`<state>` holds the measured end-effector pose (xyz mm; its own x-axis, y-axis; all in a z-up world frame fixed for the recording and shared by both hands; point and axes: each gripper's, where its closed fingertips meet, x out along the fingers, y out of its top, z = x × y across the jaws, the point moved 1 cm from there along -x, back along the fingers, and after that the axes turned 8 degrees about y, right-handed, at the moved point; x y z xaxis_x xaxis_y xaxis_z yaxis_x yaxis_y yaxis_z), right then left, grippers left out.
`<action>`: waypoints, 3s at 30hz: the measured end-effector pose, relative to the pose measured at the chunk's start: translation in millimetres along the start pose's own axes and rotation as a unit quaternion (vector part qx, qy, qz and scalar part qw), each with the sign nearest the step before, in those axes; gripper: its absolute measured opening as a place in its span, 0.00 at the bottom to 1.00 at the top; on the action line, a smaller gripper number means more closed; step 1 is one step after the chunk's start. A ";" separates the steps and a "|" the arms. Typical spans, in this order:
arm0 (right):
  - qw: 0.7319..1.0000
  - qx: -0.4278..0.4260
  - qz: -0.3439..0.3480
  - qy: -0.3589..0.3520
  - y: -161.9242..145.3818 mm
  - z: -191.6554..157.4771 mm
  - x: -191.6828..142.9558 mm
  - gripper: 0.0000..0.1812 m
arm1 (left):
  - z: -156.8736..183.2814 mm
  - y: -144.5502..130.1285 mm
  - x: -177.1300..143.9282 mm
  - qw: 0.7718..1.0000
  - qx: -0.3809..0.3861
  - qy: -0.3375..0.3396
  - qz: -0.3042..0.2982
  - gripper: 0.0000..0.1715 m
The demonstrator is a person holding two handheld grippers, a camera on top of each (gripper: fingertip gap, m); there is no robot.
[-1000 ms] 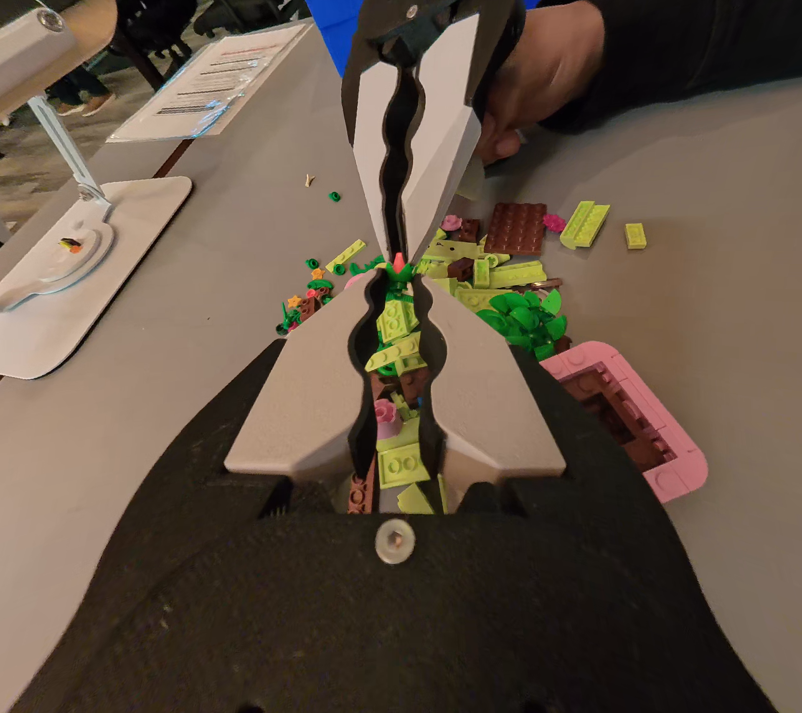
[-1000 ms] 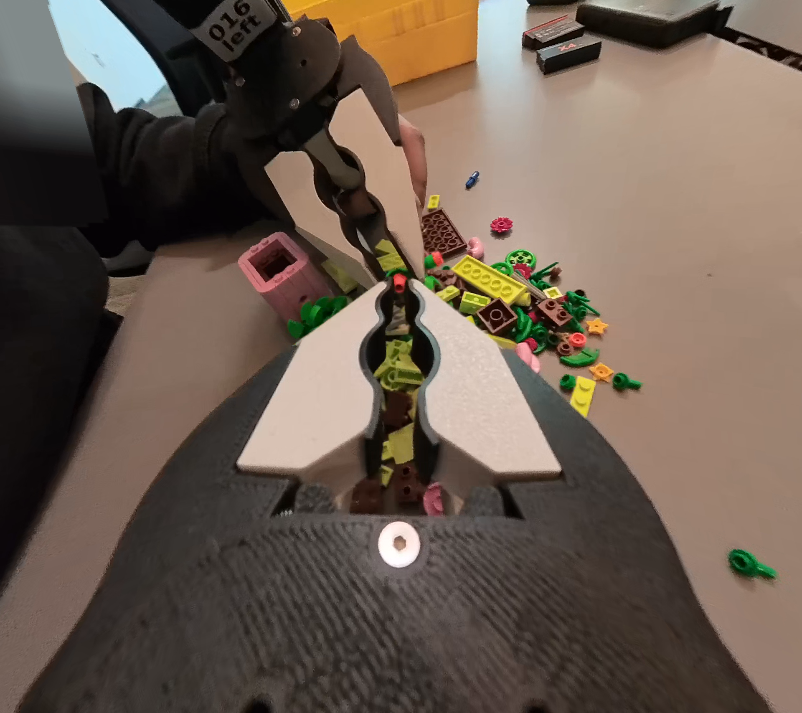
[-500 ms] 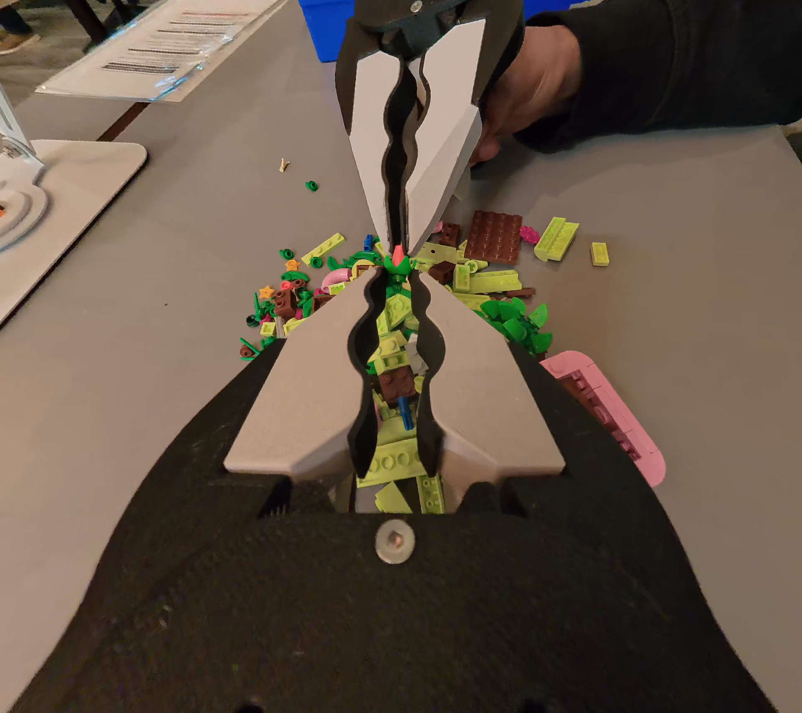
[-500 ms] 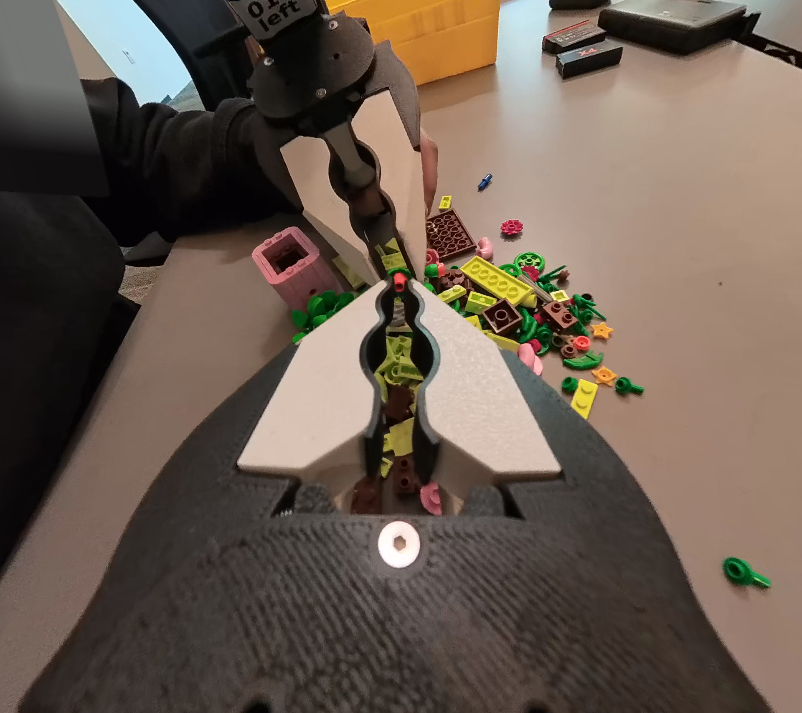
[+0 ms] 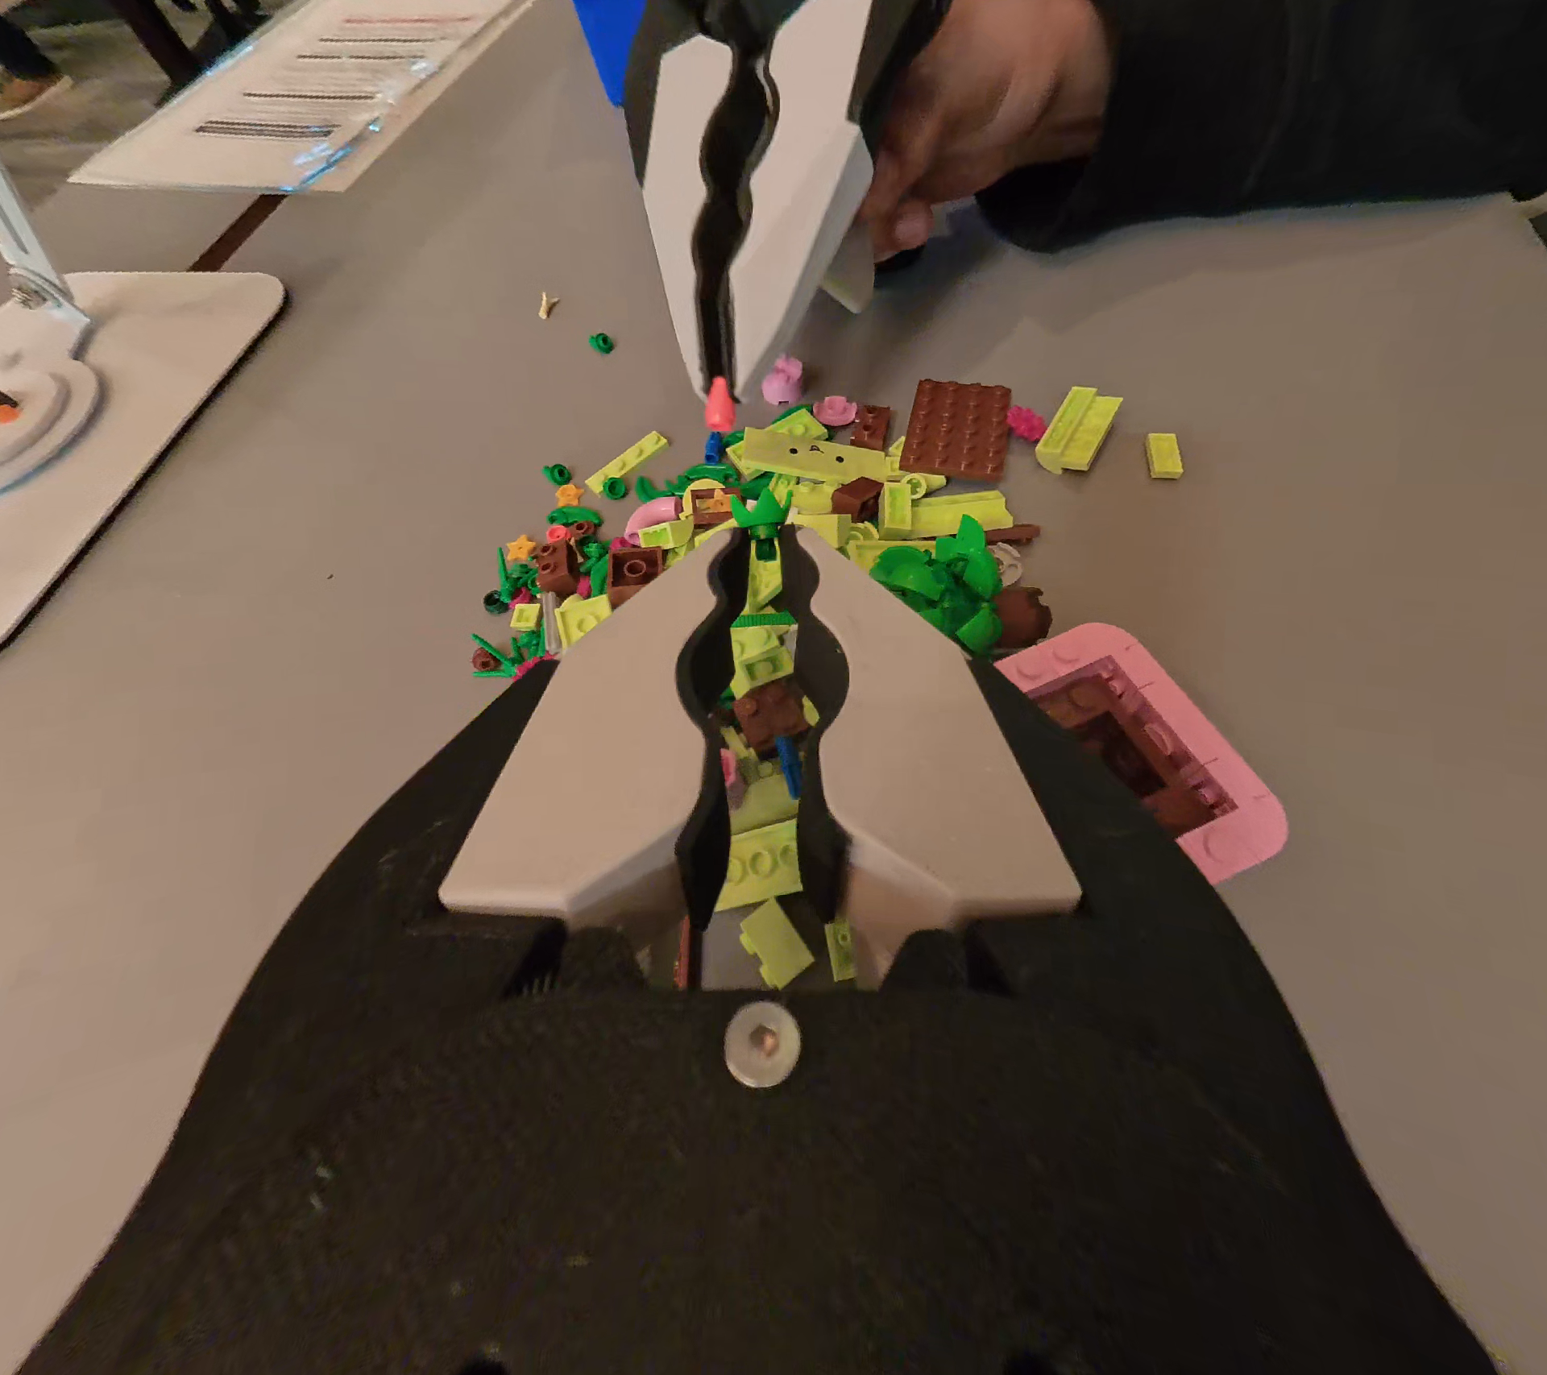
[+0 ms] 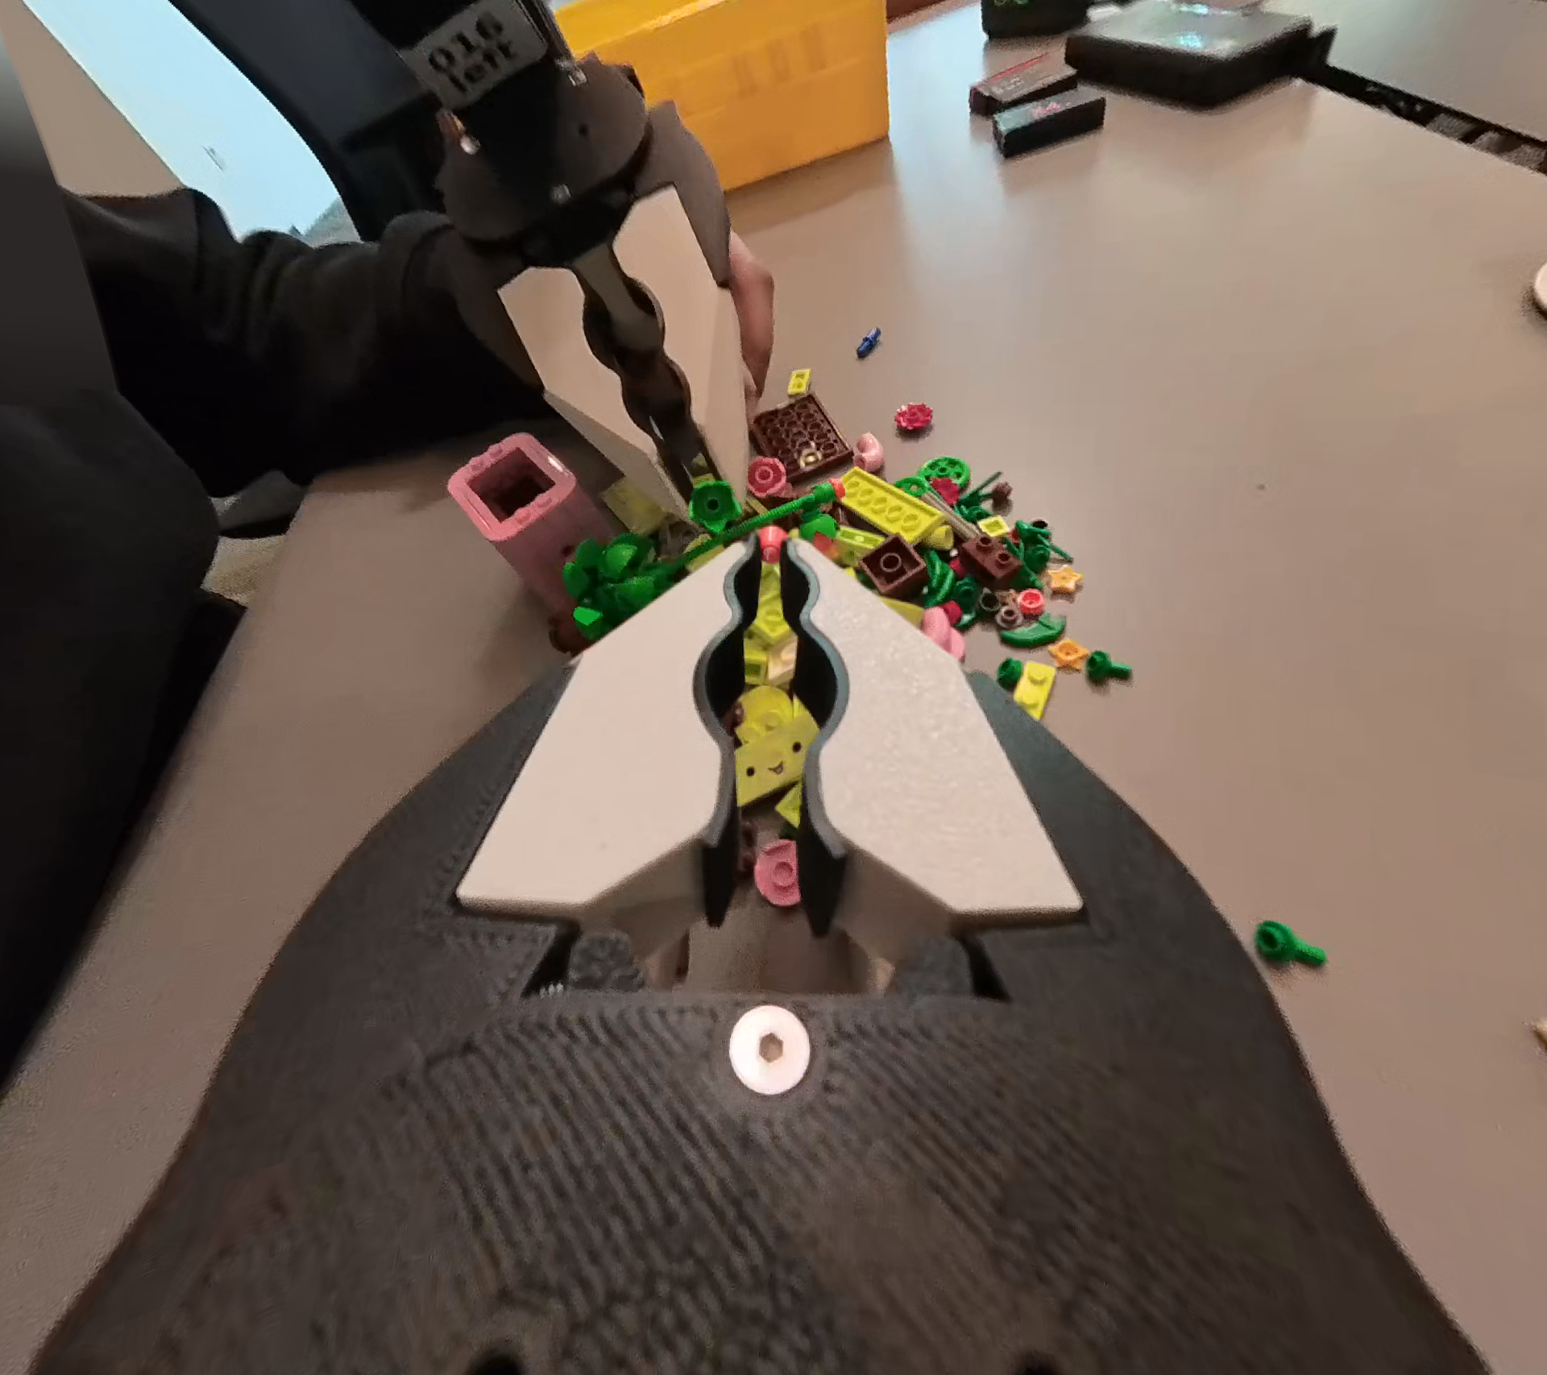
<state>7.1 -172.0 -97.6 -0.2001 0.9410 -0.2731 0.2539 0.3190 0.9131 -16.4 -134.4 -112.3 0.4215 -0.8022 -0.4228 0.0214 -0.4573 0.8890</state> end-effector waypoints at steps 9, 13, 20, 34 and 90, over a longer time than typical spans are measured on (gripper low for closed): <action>0.998 -0.024 -0.055 -0.035 -13.1 4.3 7.9 0.01 | -2.0 -1.0 0.6 1.000 0.017 0.013 -0.001 0.03; 0.997 -0.029 -0.058 -0.049 -13.7 7.1 8.0 0.06 | -3.3 -1.1 0.9 1.000 0.020 0.018 0.000 0.03; 0.999 -0.041 0.004 -0.035 4.4 -2.8 10.2 0.10 | -2.8 0.2 1.6 0.999 0.031 0.025 0.004 0.03; 1.000 -0.017 -0.011 -0.013 0.9 -13.3 27.9 0.09 | 3.3 1.9 4.6 0.998 0.053 0.030 0.007 0.03; 0.996 -0.049 0.043 0.067 14.5 -38.2 23.0 0.06 | 16.7 23.1 -15.2 0.994 -0.002 -0.053 0.092 0.00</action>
<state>-30.1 -150.0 -79.0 -0.3080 0.9385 -0.1559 0.1840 0.2196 0.9581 -37.4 -139.2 -88.3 0.3210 -0.9083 -0.2681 -0.0439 -0.2970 0.9539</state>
